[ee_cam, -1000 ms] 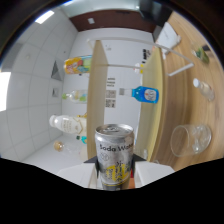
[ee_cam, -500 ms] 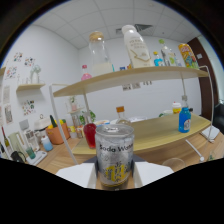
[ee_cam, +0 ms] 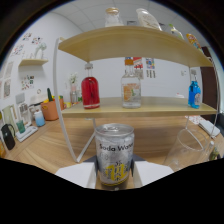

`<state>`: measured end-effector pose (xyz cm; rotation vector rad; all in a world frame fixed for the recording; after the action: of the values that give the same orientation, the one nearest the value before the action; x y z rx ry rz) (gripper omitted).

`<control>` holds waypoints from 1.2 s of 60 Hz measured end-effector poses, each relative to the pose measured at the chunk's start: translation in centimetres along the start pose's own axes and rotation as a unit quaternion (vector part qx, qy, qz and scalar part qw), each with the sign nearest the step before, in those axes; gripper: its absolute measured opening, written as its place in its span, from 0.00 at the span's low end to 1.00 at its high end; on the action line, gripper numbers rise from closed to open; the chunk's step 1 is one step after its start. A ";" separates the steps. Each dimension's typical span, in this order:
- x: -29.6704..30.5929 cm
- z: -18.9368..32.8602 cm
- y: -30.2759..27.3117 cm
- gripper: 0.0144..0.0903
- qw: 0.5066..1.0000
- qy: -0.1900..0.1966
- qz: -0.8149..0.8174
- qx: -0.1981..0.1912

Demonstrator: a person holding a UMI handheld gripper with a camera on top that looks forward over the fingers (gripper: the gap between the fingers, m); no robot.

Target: Make me a cup of Mojito.

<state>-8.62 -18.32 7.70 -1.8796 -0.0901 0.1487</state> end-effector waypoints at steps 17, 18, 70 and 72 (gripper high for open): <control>-0.3 -0.4 0.0 0.51 0.999 0.012 -0.031 0.027; -0.3 -0.5 0.1 0.52 0.999 0.013 -0.033 0.027; 1.2 -17.1 -2.6 0.94 0.987 0.091 0.003 -0.134; 1.8 -17.7 -2.6 0.94 0.986 0.094 -0.002 -0.135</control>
<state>-4.17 -33.95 15.40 -2.1546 0.0163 -0.0475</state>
